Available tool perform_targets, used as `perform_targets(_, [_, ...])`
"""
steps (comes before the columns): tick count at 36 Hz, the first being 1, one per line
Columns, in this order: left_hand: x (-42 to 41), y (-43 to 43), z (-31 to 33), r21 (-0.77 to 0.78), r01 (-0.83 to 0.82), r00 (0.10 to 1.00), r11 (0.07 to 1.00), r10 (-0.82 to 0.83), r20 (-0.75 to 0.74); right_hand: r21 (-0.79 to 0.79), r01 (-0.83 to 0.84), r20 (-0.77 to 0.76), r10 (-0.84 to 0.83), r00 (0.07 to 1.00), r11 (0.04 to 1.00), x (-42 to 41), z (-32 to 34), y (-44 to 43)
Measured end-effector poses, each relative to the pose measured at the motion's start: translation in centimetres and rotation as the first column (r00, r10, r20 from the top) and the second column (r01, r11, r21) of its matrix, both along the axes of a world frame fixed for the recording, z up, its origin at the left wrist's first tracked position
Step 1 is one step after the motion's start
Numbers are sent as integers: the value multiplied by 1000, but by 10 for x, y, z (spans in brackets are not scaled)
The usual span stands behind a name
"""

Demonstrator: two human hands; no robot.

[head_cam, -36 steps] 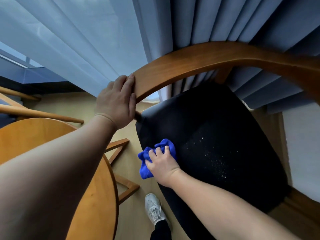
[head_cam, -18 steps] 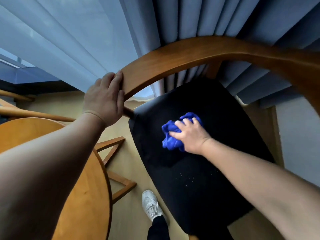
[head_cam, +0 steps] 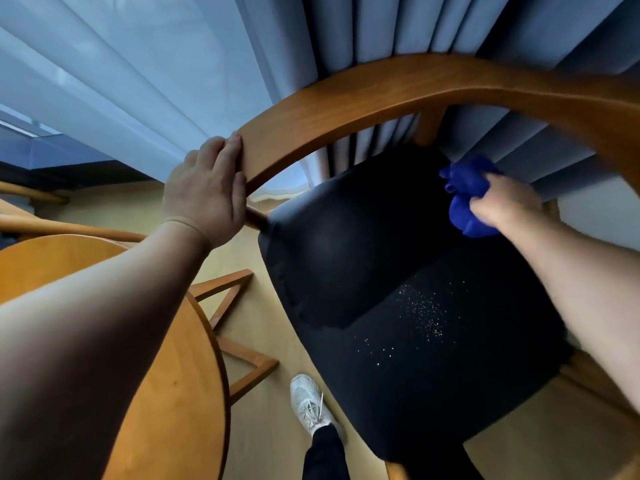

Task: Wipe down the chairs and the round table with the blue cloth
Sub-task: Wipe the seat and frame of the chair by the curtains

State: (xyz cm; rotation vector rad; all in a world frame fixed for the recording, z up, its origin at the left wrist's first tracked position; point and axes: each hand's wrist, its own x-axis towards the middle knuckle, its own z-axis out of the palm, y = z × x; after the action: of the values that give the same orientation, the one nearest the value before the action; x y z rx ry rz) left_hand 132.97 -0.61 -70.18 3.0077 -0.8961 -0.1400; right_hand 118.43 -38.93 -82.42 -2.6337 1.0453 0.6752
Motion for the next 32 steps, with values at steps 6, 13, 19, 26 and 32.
perform_targets(6, [-2, -1, 0, -1, -9, 1000, 1000, 9, -5, -23, -9, 62, 11, 998, 1000, -18, -6, 21])
perform_targets(13, [-1, -1, 0, -14, 4, 1000, 1000, -4, 7, -70, -15, 69, 20, 997, 997, -29, -11, 41])
perform_targets(19, [0, -1, -2, -39, 33, 999, 999, -32, 27, -83, -11, 45, 15, 999, 996, -41, -8, 78])
perform_targets(26, [0, 2, -3, -59, 50, 998, 997, -47, 46, -56, -42, 61, 46, 997, 998, -78, -7, 176])
perform_targets(32, [-2, 2, -4, -44, 41, 998, 998, -39, 52, 46, -201, 80, 197, 977, 978, -128, -10, 298])
